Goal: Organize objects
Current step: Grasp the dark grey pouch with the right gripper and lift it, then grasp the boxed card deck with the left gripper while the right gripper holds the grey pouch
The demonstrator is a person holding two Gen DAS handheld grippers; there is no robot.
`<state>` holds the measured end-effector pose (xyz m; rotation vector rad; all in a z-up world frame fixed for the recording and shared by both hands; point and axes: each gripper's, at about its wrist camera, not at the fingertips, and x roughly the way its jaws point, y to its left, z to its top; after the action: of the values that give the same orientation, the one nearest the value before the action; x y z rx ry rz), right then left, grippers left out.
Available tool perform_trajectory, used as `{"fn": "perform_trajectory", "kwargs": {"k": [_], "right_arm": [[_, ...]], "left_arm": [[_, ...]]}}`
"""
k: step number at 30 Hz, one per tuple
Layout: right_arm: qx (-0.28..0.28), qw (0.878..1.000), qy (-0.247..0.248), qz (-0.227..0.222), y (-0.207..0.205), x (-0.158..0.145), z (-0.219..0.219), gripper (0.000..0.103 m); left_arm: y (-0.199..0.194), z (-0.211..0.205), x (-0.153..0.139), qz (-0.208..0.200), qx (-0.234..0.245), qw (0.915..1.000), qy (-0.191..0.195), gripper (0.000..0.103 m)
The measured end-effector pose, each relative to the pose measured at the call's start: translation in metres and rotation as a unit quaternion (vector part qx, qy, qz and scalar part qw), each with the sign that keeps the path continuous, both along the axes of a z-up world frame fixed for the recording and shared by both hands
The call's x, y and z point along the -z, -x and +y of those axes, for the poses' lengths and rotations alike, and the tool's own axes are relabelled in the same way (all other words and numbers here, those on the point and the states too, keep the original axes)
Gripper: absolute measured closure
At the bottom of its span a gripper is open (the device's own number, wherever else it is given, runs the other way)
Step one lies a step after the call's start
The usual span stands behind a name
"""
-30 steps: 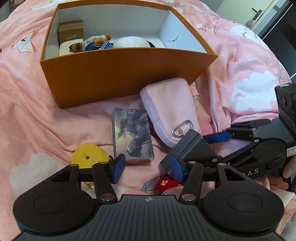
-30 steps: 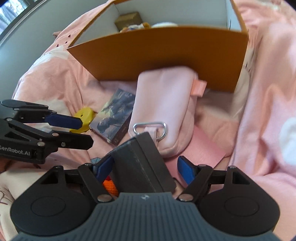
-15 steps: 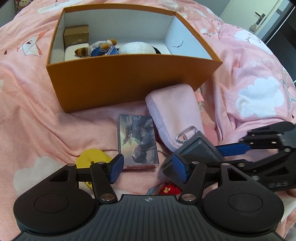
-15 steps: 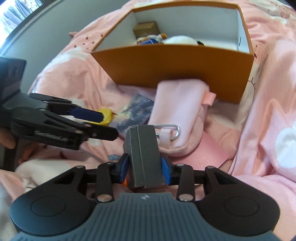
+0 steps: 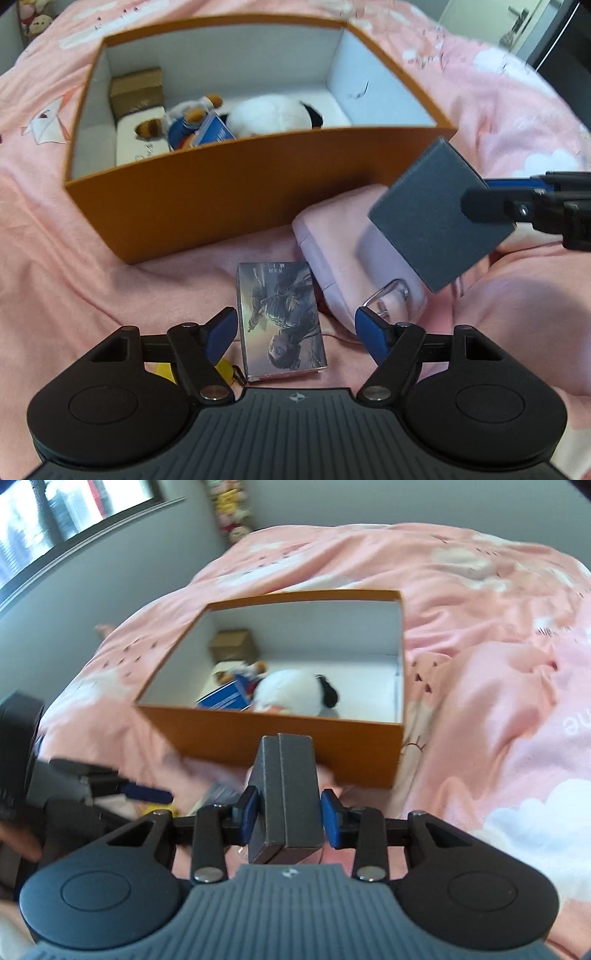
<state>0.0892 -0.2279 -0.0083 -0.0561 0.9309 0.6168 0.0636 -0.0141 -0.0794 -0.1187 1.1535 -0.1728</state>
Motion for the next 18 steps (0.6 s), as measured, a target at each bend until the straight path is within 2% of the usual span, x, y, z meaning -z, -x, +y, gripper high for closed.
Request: {"fn": "perform_trajectory", "kwargs": {"k": [8, 13, 16, 18], "right_arm": [[0.01, 0.999, -0.011, 0.038, -0.018, 0.027, 0.0, 0.064], [0.006, 0.999, -0.019, 0.049, -0.023, 0.03, -0.001, 0.063], [0.003, 0.998, -0.018, 0.059, -0.028, 0.033, -0.001, 0.059], [0.002, 0.998, -0.015, 0.064, -0.032, 0.036, -0.001, 0.057]], "left_arm": [[-0.02, -0.012, 0.027, 0.031, 0.006, 0.999, -0.031, 0.018], [-0.033, -0.011, 0.04, 0.048, -0.003, 0.9978, -0.044, 0.029], [-0.036, -0.01, 0.045, 0.05, -0.006, 0.9978, -0.042, 0.03], [-0.035, -0.009, 0.046, 0.049, -0.006, 0.9982, -0.035, 0.034]]}}
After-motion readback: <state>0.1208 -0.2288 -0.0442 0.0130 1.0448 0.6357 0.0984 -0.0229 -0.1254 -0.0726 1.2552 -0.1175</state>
